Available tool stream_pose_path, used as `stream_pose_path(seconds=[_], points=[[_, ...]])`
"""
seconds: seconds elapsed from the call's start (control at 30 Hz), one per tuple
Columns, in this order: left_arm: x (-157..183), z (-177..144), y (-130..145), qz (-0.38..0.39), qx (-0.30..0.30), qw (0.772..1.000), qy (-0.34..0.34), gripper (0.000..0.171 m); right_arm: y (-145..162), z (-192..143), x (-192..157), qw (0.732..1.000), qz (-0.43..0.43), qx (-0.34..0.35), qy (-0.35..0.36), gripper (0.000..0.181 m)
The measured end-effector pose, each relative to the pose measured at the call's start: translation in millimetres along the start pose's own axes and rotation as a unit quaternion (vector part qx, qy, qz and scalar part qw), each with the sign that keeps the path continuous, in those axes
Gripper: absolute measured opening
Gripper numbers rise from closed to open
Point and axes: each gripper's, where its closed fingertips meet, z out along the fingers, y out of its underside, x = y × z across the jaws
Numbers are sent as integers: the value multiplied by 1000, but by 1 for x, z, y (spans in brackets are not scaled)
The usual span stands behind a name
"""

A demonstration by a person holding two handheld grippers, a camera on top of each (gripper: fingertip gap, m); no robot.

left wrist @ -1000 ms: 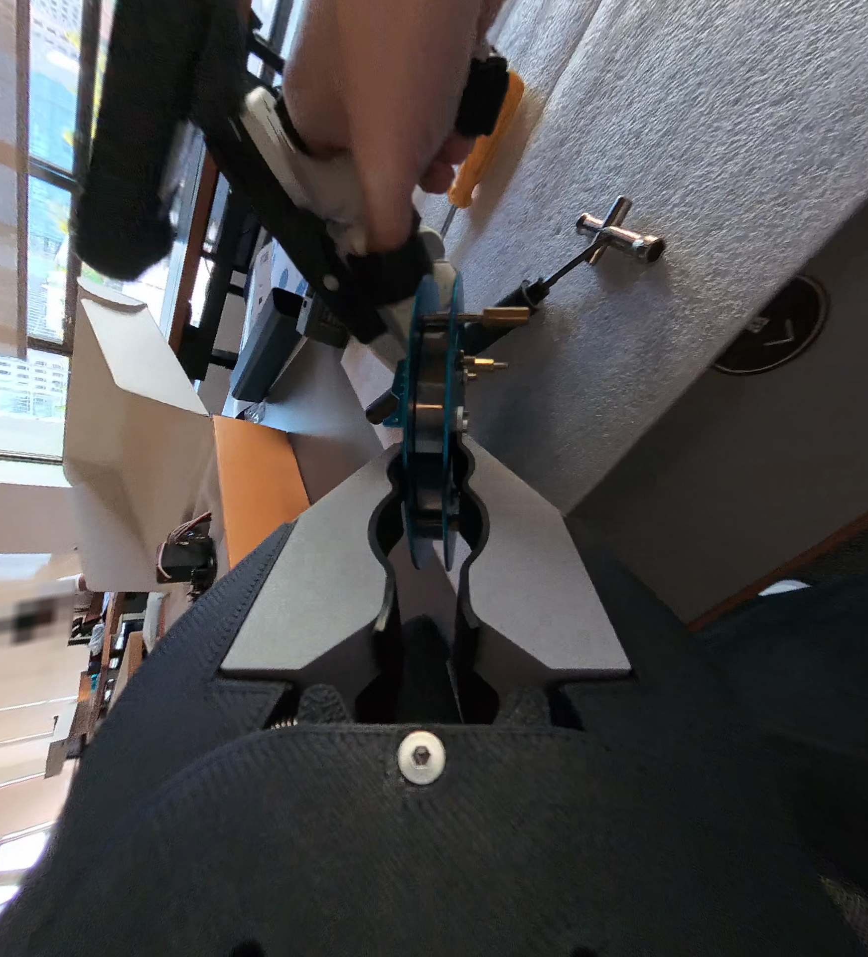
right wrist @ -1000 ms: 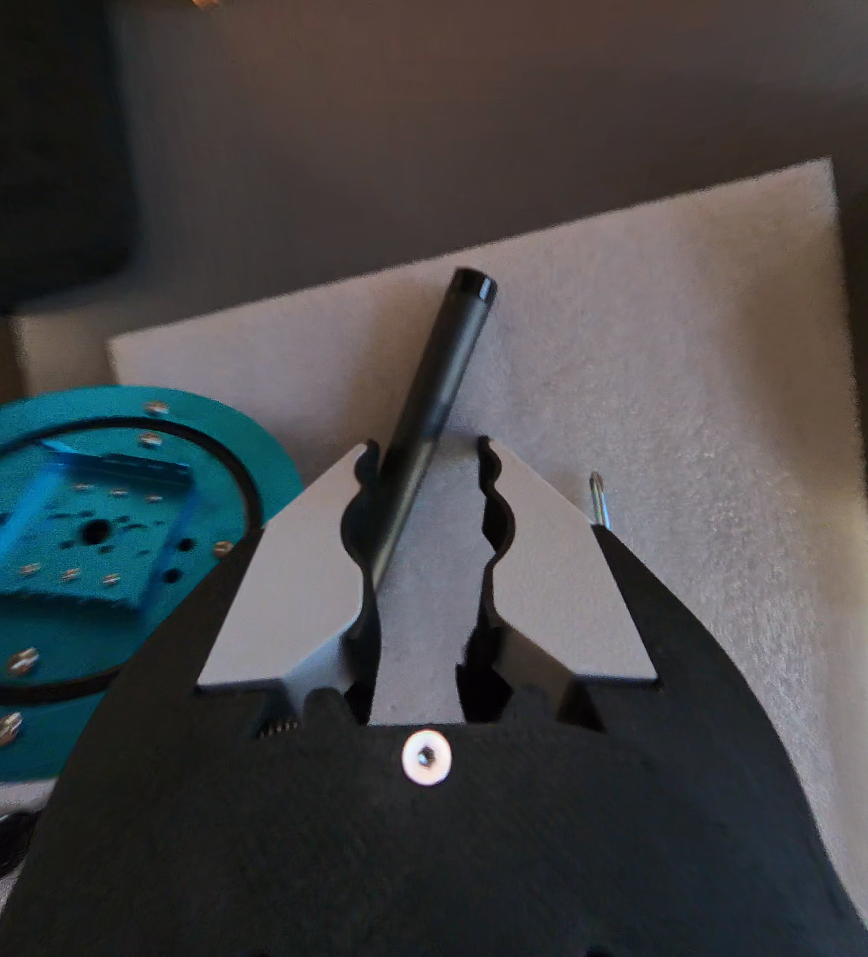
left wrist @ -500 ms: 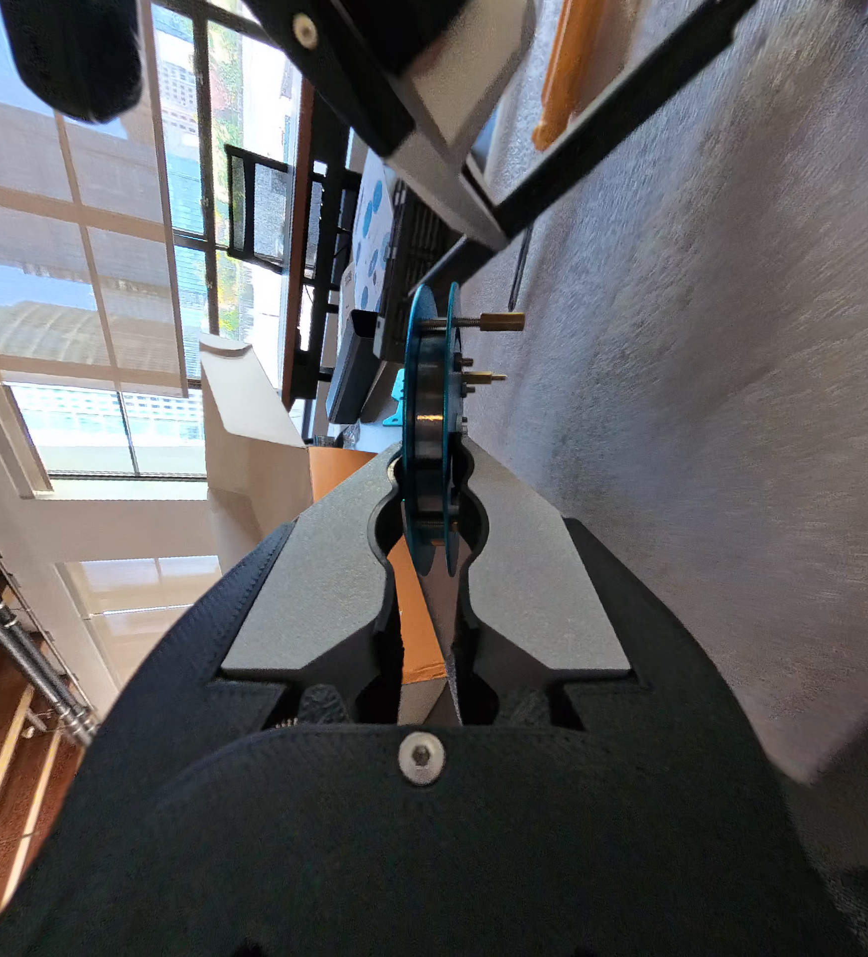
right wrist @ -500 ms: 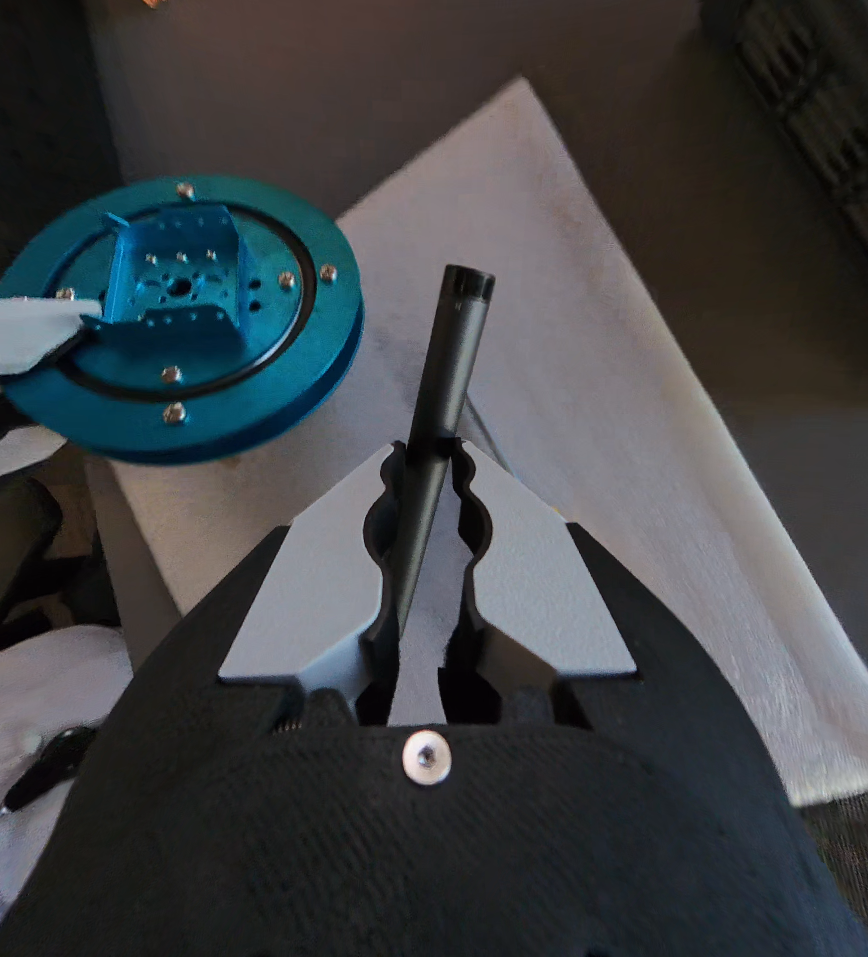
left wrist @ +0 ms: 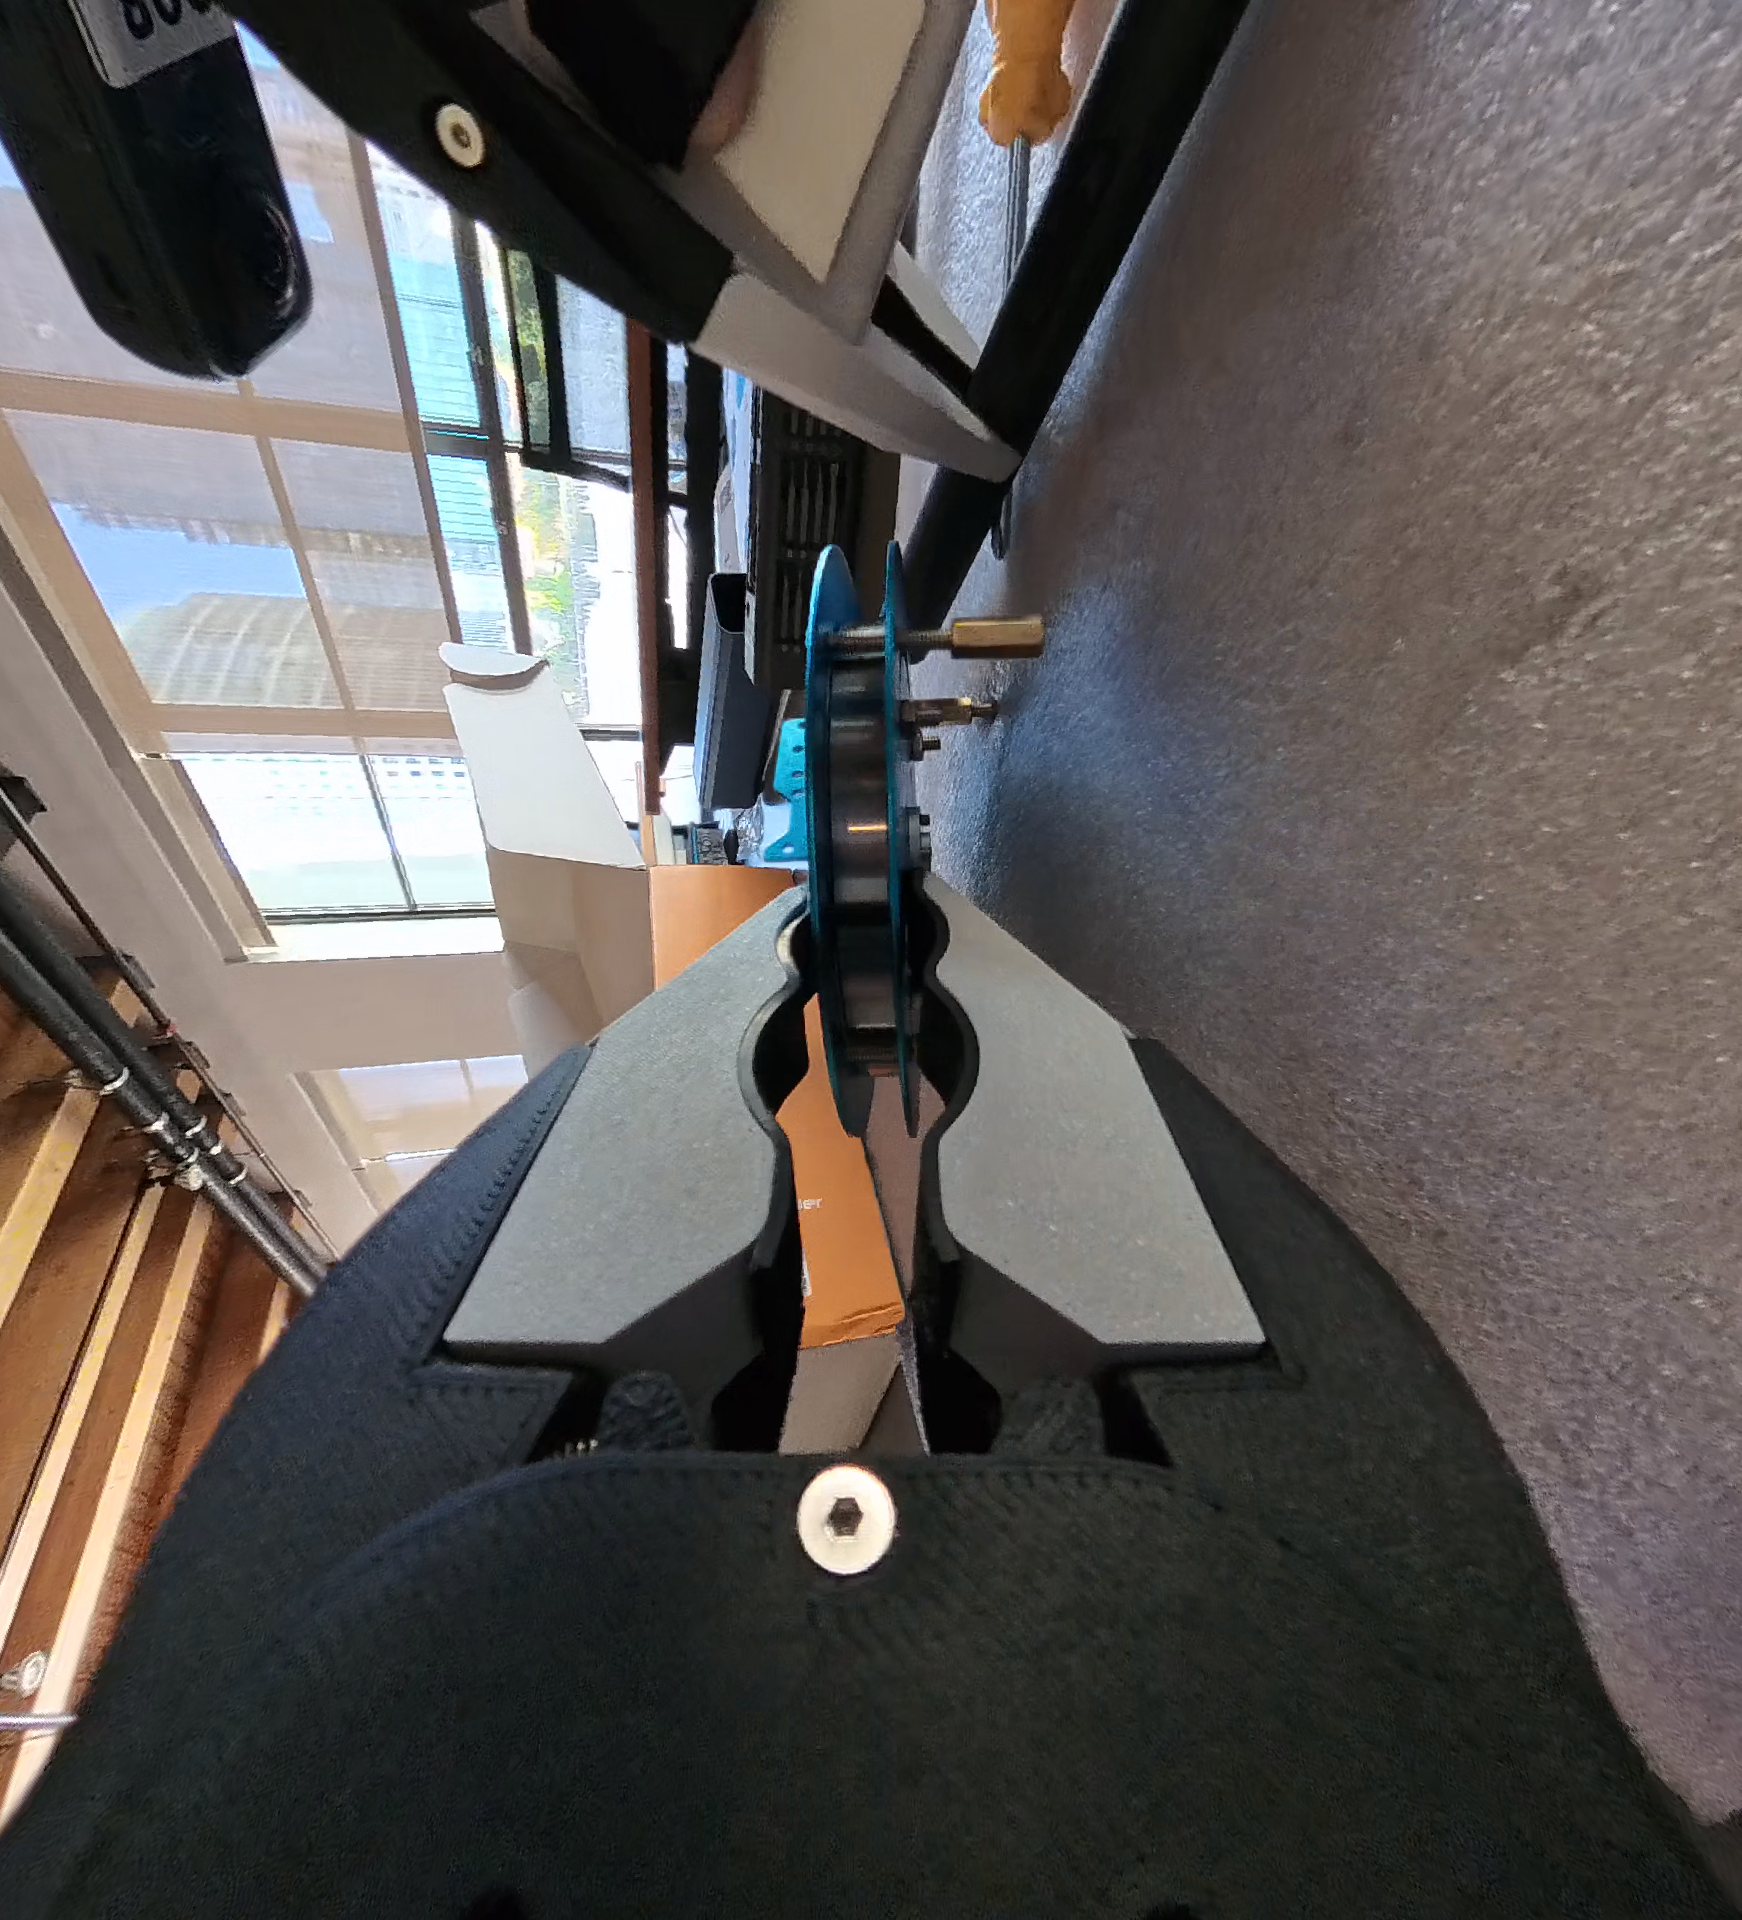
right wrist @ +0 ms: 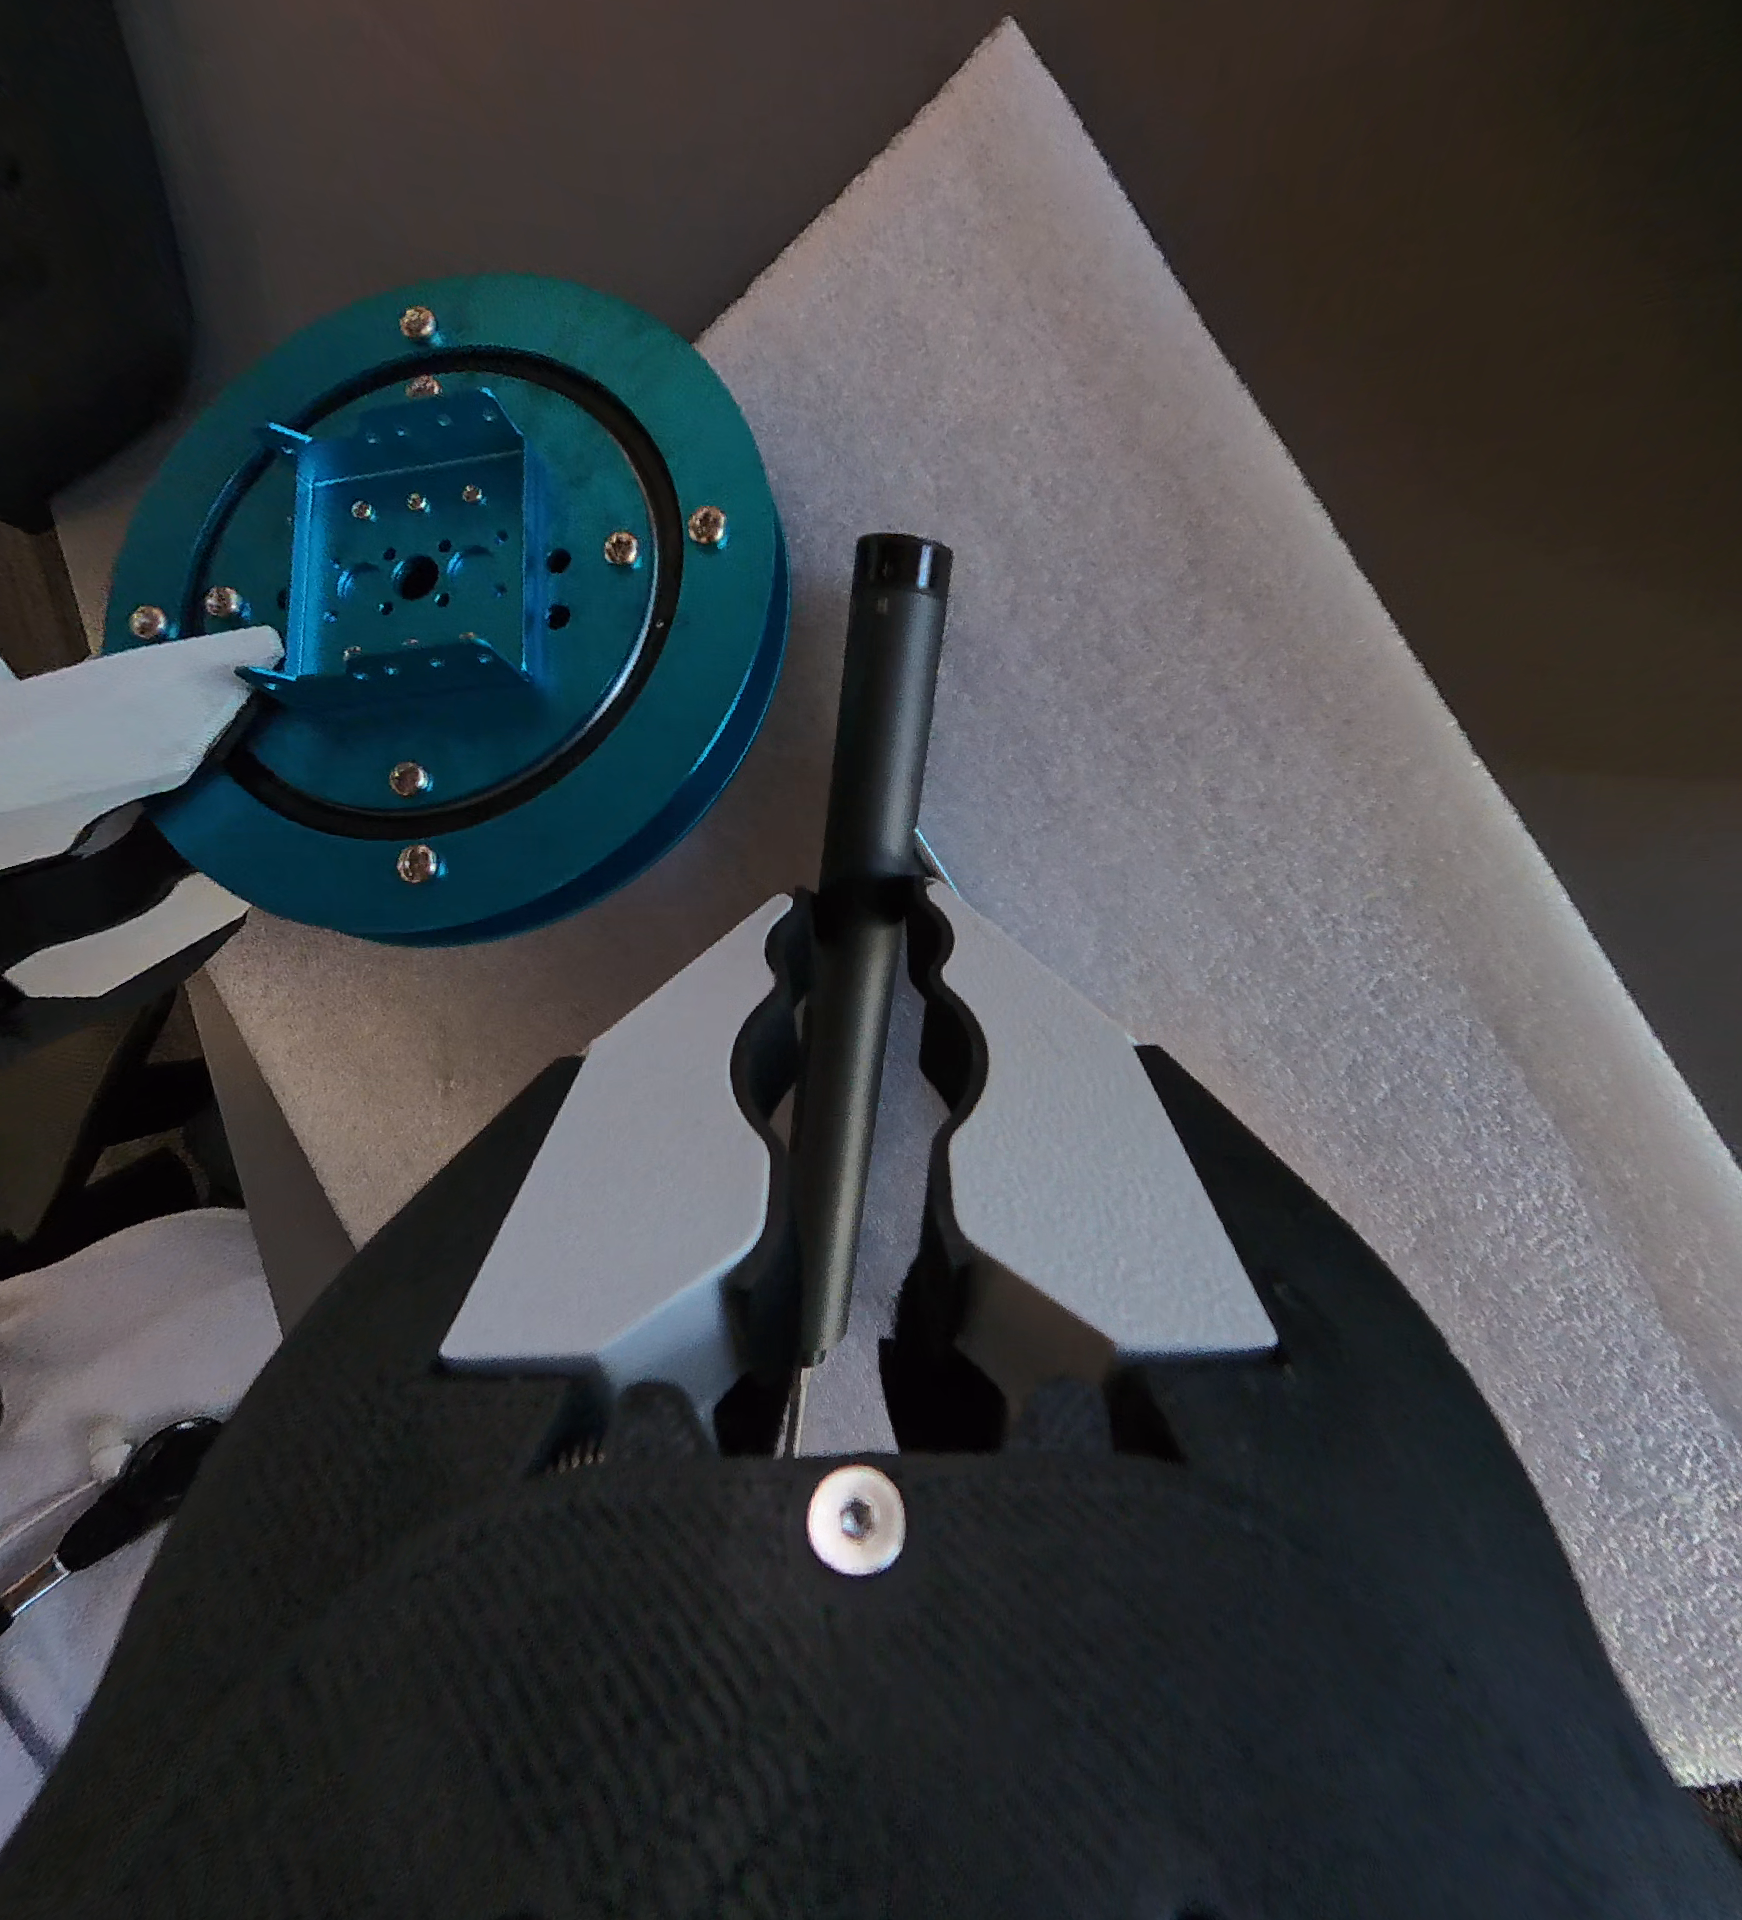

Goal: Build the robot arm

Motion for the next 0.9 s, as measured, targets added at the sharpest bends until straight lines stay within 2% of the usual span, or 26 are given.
stream_pose_path(seconds=[0.4, 0.47, 0.63, 0.77, 0.9], points=[[5, -2, -2, 11, -13, 1000, -14, 14, -3, -3, 2, 1000, -8, 13, 6, 15], [9, -3, -3, 11, -15, 1000, -12, 15, -7, -10, 4, 1000, -17, 22, 15, 15], [28, -9, -10, -50, -6, 998, 35, 27, -6, -30, 4, 998, -60, 13, 25, 15], [30, -10, -10, -76, -8, 996, 45, 25, -3, -49, -1, 996, -85, 12, 37, 16], [31, -8, -10, -62, -10, 998, 30, 23, 3, -67, -6, 994, -98, 11, 45, 16]])
